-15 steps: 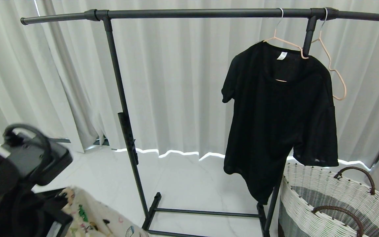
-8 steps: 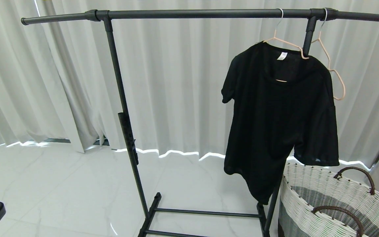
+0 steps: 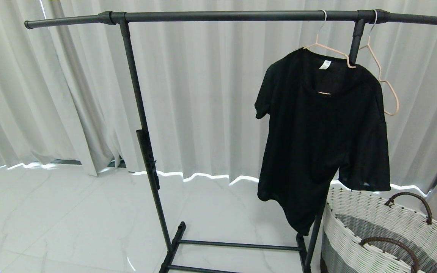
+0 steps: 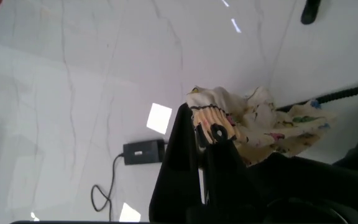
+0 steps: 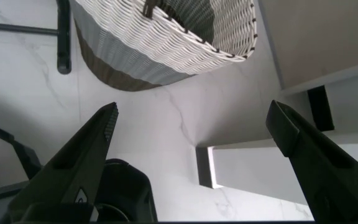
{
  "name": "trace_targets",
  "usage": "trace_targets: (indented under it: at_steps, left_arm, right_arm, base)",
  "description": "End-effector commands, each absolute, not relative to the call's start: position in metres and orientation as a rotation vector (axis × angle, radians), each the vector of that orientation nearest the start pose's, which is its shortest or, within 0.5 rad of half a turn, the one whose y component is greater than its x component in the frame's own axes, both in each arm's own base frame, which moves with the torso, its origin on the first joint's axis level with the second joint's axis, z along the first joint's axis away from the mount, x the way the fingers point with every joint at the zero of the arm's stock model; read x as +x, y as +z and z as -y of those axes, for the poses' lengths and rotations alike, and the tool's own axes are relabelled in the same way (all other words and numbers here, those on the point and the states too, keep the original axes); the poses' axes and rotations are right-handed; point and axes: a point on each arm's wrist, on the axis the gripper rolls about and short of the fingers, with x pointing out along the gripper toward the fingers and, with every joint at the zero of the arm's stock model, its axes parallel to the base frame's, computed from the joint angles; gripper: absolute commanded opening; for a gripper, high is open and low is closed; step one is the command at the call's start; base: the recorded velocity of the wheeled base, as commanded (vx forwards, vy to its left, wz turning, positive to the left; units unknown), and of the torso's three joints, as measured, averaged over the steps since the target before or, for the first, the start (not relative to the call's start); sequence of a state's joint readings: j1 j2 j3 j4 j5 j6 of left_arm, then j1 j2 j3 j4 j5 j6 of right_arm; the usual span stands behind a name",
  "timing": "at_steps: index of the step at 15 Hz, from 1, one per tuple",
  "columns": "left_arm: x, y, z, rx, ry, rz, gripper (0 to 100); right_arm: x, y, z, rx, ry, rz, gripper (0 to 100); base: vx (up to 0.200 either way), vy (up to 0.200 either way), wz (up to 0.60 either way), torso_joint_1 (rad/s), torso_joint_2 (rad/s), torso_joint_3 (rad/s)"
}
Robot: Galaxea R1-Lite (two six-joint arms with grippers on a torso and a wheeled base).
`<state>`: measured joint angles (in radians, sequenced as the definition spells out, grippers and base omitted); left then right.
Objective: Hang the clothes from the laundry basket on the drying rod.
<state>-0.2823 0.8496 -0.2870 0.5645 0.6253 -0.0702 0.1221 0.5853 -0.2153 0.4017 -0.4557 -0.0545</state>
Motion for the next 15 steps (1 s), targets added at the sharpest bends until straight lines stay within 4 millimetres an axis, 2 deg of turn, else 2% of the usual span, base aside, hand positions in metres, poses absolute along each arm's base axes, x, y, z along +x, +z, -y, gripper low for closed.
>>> trace_targets:
  at_steps: [1,5,8,10,11,12,15]
  left_arm:
    - [0.035,0.105,-0.004,0.402,0.346,-1.044,0]
    - [0.034,0.104,-0.003,0.353,0.278,-1.053,0]
    - [0.02,0.107,-0.003,0.301,0.108,-0.937,0]
    - [0.015,0.108,-0.004,0.322,0.056,-0.889,0]
    - [0.016,0.115,-0.003,0.335,0.037,-0.839,0]
    - [0.021,0.134,-0.001,0.345,-0.018,-0.739,0]
    - [0.055,0.188,0.014,0.256,-0.131,-0.523,0]
  right_arm:
    - [0.013,0.102,0.008,-0.275,-0.295,-0.758,100]
    - [0.014,0.102,0.008,-0.279,-0.294,-0.763,100]
    - [0.016,0.102,0.007,-0.279,-0.263,-0.782,100]
    - [0.018,0.102,0.007,-0.293,-0.256,-0.81,100]
    - [0.019,0.102,0.007,-0.299,-0.252,-0.814,100]
    - [0.019,0.101,0.007,-0.31,-0.243,-0.818,100]
    - [0.019,0.101,0.006,-0.306,-0.212,-0.82,100]
  base:
    - [0.0,0.0,0.0,0.0,0.0,0.0]
    - [0.0,0.0,0.0,0.0,0.0,0.0]
    - [0.0,0.0,0.0,0.0,0.0,0.0]
    - [0.0,0.0,0.0,0.016,-0.07,-0.05]
    - [0.0,0.0,0.0,0.061,-0.27,-0.193]
    - [0.0,0.0,0.0,0.085,-0.18,-0.251]
    - [0.0,0.0,0.0,0.128,-0.47,-0.29]
